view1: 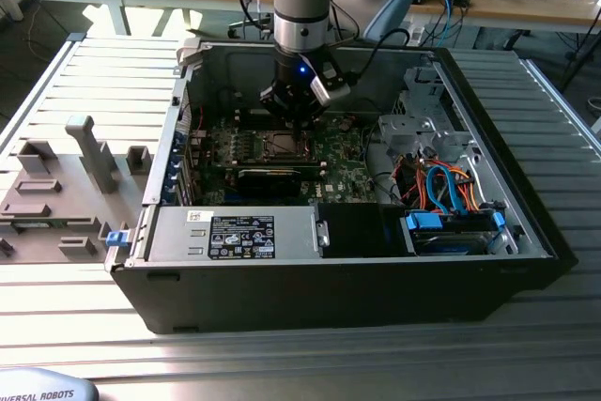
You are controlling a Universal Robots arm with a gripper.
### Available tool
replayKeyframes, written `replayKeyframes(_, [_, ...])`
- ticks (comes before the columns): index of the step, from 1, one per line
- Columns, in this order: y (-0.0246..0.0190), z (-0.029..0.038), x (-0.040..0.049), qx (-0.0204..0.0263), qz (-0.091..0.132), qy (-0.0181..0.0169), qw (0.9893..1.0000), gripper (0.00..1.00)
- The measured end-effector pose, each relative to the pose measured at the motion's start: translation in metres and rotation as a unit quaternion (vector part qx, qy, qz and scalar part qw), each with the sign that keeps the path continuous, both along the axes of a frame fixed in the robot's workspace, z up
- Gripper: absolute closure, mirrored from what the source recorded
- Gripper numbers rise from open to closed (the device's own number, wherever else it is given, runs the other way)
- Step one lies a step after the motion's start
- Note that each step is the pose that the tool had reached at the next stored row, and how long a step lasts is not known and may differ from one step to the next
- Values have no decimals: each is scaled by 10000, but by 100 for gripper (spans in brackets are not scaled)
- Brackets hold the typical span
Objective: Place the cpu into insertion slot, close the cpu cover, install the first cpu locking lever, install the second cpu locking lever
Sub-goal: 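Install the first cpu locking lever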
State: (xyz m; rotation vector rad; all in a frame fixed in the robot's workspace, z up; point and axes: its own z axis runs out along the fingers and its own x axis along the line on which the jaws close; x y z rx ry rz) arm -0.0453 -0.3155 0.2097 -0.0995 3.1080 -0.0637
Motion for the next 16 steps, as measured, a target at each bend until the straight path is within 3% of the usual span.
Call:
replayKeyframes(7, [-71,0,0,0,0,0,10000,89])
replayKeyframes(16, [-80,9,0,-1,0,0,10000,89])
